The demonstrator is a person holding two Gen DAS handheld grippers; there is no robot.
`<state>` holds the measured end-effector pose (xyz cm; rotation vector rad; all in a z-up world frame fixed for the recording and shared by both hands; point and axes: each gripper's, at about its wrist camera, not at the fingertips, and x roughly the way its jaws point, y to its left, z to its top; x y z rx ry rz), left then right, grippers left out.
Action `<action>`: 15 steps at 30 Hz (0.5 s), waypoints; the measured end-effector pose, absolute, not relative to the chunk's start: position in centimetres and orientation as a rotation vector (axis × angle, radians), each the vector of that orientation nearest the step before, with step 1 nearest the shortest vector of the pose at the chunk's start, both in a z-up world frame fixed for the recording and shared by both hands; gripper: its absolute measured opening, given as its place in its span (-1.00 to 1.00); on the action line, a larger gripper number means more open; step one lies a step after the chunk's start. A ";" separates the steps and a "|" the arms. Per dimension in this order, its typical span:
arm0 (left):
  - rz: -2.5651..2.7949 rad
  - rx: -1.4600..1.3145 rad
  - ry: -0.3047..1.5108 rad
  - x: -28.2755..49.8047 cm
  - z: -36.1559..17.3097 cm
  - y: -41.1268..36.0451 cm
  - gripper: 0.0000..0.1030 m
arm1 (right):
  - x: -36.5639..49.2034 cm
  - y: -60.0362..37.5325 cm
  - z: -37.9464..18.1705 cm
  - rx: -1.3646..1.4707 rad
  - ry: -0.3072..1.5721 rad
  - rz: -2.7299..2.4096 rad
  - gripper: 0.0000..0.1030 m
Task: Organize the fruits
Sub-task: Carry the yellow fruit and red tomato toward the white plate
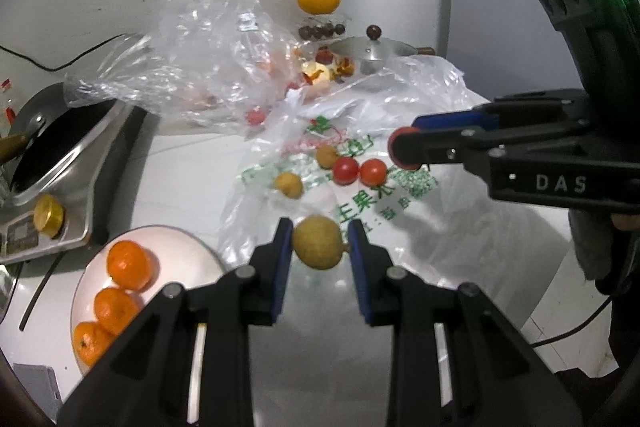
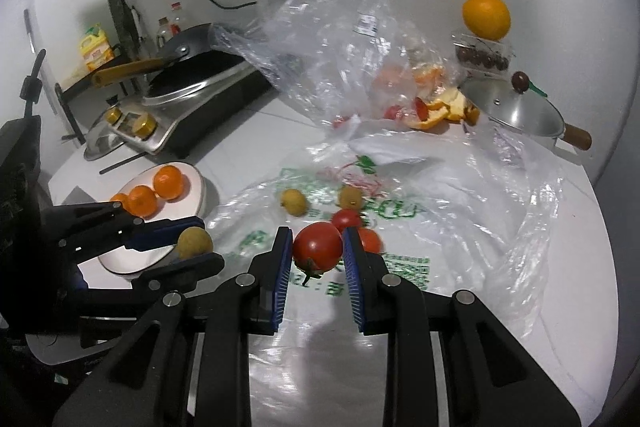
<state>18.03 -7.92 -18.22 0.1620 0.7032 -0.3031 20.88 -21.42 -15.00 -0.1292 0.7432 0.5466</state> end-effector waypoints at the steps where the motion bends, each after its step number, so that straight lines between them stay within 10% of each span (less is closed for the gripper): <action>1: -0.300 0.159 0.701 17.7 -18.2 -7.5 -0.44 | 20.6 -21.1 -14.9 -0.133 0.741 0.550 -0.46; 15: -0.251 0.103 0.698 14.8 -18.8 -2.7 -0.44 | 18.3 -15.8 -14.9 -0.202 0.749 0.594 -0.46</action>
